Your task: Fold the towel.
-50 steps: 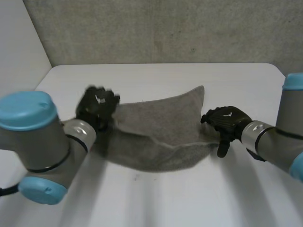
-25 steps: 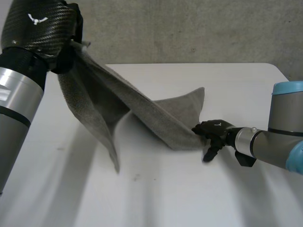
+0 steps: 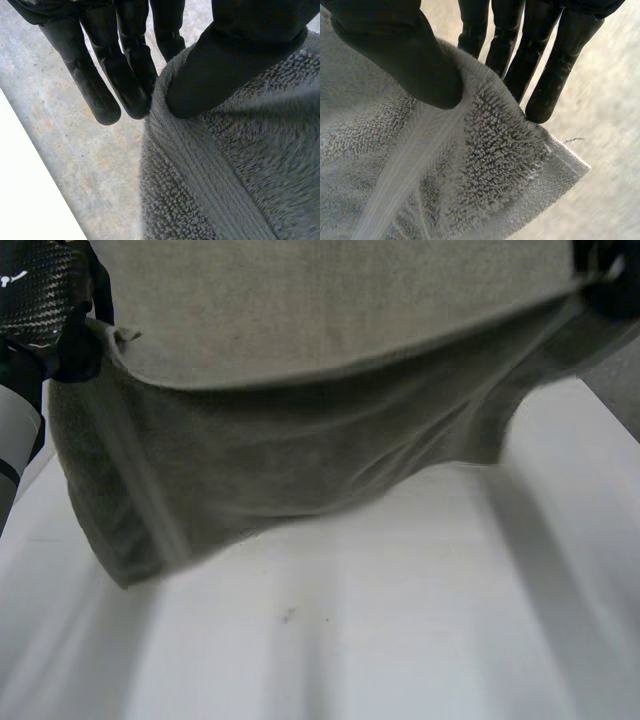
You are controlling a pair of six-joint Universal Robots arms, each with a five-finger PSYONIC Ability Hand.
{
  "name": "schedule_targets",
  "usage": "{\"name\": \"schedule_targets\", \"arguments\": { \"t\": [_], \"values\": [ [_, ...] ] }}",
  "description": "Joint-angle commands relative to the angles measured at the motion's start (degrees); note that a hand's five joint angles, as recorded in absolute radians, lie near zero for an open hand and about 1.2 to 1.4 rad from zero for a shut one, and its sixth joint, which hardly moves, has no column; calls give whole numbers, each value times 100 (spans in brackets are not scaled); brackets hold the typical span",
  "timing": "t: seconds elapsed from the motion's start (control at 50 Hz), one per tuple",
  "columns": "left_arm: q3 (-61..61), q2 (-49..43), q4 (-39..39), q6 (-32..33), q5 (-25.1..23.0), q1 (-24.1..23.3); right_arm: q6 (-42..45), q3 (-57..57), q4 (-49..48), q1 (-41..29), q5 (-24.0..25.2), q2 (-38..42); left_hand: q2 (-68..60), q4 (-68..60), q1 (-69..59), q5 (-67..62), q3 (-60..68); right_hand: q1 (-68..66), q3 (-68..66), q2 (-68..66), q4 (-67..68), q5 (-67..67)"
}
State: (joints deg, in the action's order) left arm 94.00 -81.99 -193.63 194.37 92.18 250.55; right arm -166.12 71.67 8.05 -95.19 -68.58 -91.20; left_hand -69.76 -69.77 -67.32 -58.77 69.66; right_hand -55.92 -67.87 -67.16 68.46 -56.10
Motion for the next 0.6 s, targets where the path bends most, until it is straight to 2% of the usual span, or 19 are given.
{"name": "schedule_targets", "arguments": {
  "t": [0.02, 0.04, 0.06, 0.1, 0.12, 0.14, 0.22, 0.24, 0.28, 0.4, 0.46, 0.5, 0.52, 0.54, 0.56, 0.58, 0.6],
  "values": [
    [-66, -150, 352, 13, -16, 196, 1270, -496, 1653, 37, 117, 214, -1024, -1023, -1268, -1123, 1034, -2408, -1213, -1284, 1154, -1390],
    [-135, -281, 561, 4, -16, 239, 1806, -540, 1978, -139, 4, 548, -1024, -1023, -1268, -1123, 1034, -2408, -1213, -1284, 1154, -1390],
    [-206, -474, 781, 4, -16, 274, 1812, -540, 1982, -140, 3, 551, -1024, -1023, -1268, -1123, 1034, -2408, -1213, -1284, 1154, -1390],
    [-293, -719, 1009, 4, -16, 292, 2521, -593, 2358, -482, -233, 1172, -1024, -1023, -1268, -1123, 1034, -2408, -1213, -1284, 1154, -1390],
    [-407, -1000, 1229, 13, -16, 292, 2524, -593, 2360, -483, -235, 1175, -1024, -1023, -1268, -1123, 1034, -2408, -1213, -1284, 1154, -1390],
    [-409, -1003, 1231, 13, -16, 292, 2602, -593, 2403, -614, -496, 1410, -1024, -1023, -1268, -1123, 1034, -2408, -1213, -1284, 1154, -1390],
    [-864, -1984, 1923, 48, -7, 275, 2673, -575, 2421, -773, -841, 1852, -1024, -1023, -1268, -1123, 1034, -2408, -1213, -1284, 1154, -1390],
    [-866, -1987, 1926, 48, -7, 275, 2708, -601, 2421, -826, -963, 2122, -1024, -1023, -1268, -1123, 1034, -2408, -1213, -1284, 1154, -1390],
    [-1242, -2687, 2206, 65, 19, 284, 2787, -646, 2421, -870, -1008, 2397, -1024, -1023, -1268, -1123, 1034, -2408, -1213, -1284, 1154, -1390],
    [-1885, -3473, 2224, 92, -7, 275, 3086, -1302, 2290, -1036, -1140, 3308, -1024, -1023, -1268, -1123, 1034, -2408, -1213, -1284, 1154, -1390],
    [-2465, -3895, 2040, 127, -34, 275, 3016, -1943, 1887, -1124, -1288, 3722, -1024, -1023, -1268, -1123, 1034, -2408, -1213, -1284, 1154, -1390],
    [-3034, -4131, 1341, 153, -51, 257, 2989, -2298, 1551, -1160, -1430, 3873, -1024, -1023, -1268, -1123, 1034, -2408, -1213, -1284, 1154, -1390],
    [-3037, -4132, 1337, 153, -51, 257, 2963, -2629, 1159, -1195, -1578, 3960, -1024, -1023, -1268, -1123, 1034, -2408, -1213, -1284, 1154, -1390],
    [-3228, -4158, 728, 171, -69, 249, 2963, -2632, 1155, -1195, -1579, 3961, -1024, -1023, -1268, -1123, 1034, -2408, -1213, -1284, 1154, -1390],
    [-3230, -4158, 722, 171, -69, 248, 2946, -2971, 599, -1221, -1745, 4005, -1024, -1023, -1268, -1123, 1034, -2408, -1213, -1284, 1154, -1390],
    [-3326, -4141, -1, 180, -112, 248, 2998, -3166, -60, -1248, -1877, 3979, -1024, -1023, -1268, -1123, 1034, -2408, -1213, -1284, 1154, -1390],
    [-3353, -4106, -861, 171, -174, 275, 2998, -3168, -66, -1248, -1878, 3979, -1024, -1023, -1268, -1123, 1034, -2408, -1213, -1284, 1154, -1390]
  ]
}}
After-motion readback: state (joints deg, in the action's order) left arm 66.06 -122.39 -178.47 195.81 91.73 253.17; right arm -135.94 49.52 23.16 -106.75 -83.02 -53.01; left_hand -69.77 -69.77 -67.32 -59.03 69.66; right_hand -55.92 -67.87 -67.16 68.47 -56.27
